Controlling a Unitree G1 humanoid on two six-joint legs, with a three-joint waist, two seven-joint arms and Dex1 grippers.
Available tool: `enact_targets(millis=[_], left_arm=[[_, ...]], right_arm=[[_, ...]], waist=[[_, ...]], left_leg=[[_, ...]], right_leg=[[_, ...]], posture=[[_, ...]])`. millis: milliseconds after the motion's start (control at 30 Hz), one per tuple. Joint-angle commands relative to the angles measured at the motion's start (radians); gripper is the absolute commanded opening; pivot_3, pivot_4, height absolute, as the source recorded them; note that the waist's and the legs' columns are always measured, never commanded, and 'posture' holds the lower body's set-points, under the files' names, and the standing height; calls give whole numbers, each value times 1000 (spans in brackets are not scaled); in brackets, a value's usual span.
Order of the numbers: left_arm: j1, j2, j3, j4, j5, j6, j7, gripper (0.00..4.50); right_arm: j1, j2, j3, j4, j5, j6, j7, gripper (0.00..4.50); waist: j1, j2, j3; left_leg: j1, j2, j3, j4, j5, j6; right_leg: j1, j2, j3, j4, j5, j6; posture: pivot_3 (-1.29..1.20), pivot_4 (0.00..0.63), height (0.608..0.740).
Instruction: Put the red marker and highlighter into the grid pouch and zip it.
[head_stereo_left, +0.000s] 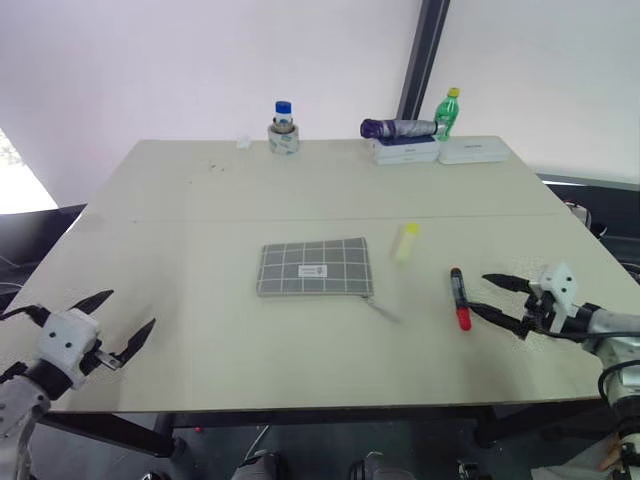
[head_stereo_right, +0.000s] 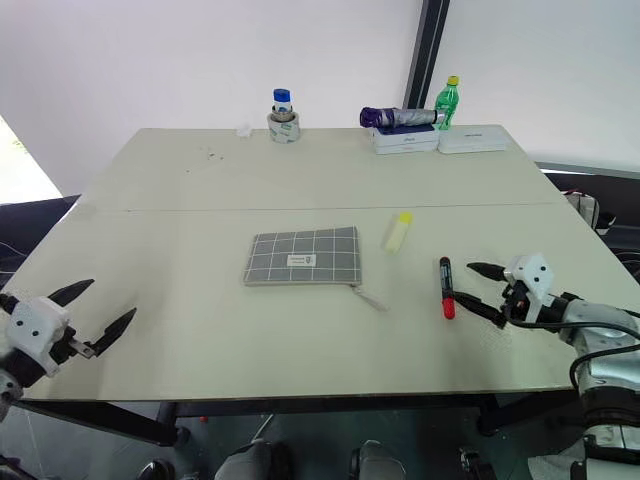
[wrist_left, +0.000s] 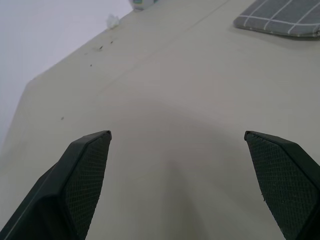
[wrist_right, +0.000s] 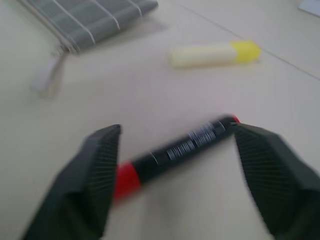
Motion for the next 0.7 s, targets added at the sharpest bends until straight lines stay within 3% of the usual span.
enact_targets(millis=[33, 100, 133, 333, 467, 700], left_arm=[[-82, 36, -30, 39, 60, -72, 20, 4500], [-153, 42, -69, 81, 86, -97, 22, 4500], [-185, 43, -89, 103, 103, -113, 25, 4500], [-345, 40, -215, 249, 214, -218, 49, 4500], [-463, 52, -327, 383, 335, -370, 75, 4500], [-586, 66, -445, 523, 465, -549, 141, 4500]], right_arm=[[-52, 64, 34, -154, 3, 50, -102, 1453], [-100, 132, 94, -187, -69, 56, -202, 376], [-125, 163, 123, -189, -112, 42, -250, 73], [-303, 282, 286, -45, -375, -20, -504, 73], [-466, 332, 342, 189, -488, -93, -664, 73], [-620, 341, 440, 491, -635, -232, -797, 73]], waist=[[0, 0, 0], [-1, 0, 0], [-2, 0, 0], [-1, 1, 0], [2, 0, 0], [-4, 1, 0]], left_leg=[[0, 0, 0, 0, 0, 0], [0, 0, 0, 0, 0, 0], [0, 0, 0, 0, 0, 0], [-1, 0, 4, 0, 5, -7], [-2, -1, 5, 0, 5, -7], [-2, -1, 9, -1, 5, -7]], right_leg=[[0, 0, 0, 0, 0, 0], [0, 0, 0, 0, 0, 0], [-1, 0, -1, 0, 0, 0], [-3, 2, 0, 2, 0, 0], [-4, 3, 0, 2, 0, 1], [-4, 3, 0, 3, 0, 2]], posture=[[0, 150, 738], [0, 150, 738], [0, 150, 738], [0, 150, 738], [0, 150, 738], [0, 150, 738]])
